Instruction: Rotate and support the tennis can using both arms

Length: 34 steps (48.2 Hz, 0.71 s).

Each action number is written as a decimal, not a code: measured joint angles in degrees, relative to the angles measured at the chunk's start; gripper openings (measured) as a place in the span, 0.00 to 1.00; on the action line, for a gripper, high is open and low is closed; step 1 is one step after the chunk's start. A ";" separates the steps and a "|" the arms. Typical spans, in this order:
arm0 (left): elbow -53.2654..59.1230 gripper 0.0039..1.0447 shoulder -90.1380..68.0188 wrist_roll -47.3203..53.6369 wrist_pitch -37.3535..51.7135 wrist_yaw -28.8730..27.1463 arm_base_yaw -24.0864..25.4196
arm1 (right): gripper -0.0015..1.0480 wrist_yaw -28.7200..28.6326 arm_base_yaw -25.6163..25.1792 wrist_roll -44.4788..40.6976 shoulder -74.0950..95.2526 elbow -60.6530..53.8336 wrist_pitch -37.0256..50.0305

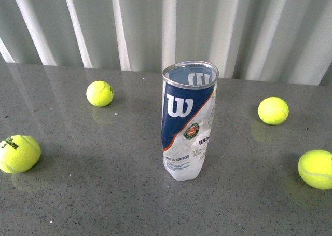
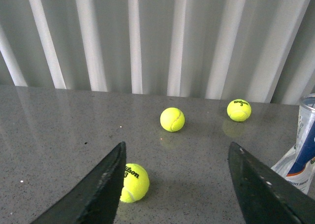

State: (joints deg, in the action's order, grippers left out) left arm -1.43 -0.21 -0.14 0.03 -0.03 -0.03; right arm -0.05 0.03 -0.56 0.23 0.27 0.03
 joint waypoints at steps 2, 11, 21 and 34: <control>0.00 0.68 0.00 0.00 0.00 0.00 0.00 | 0.93 0.00 0.00 0.00 0.00 0.00 0.00; 0.00 0.95 0.00 0.00 0.00 0.00 0.00 | 0.93 0.00 0.00 0.00 0.00 0.00 0.00; 0.00 0.94 0.00 0.00 0.00 0.00 0.00 | 0.93 0.00 0.00 0.00 0.00 0.00 0.00; 0.00 0.94 0.00 0.00 0.00 0.00 0.00 | 0.93 0.00 0.00 0.00 0.00 0.00 0.00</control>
State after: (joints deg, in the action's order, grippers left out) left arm -1.43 -0.21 -0.14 0.03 -0.03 -0.03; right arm -0.05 0.03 -0.56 0.23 0.27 0.03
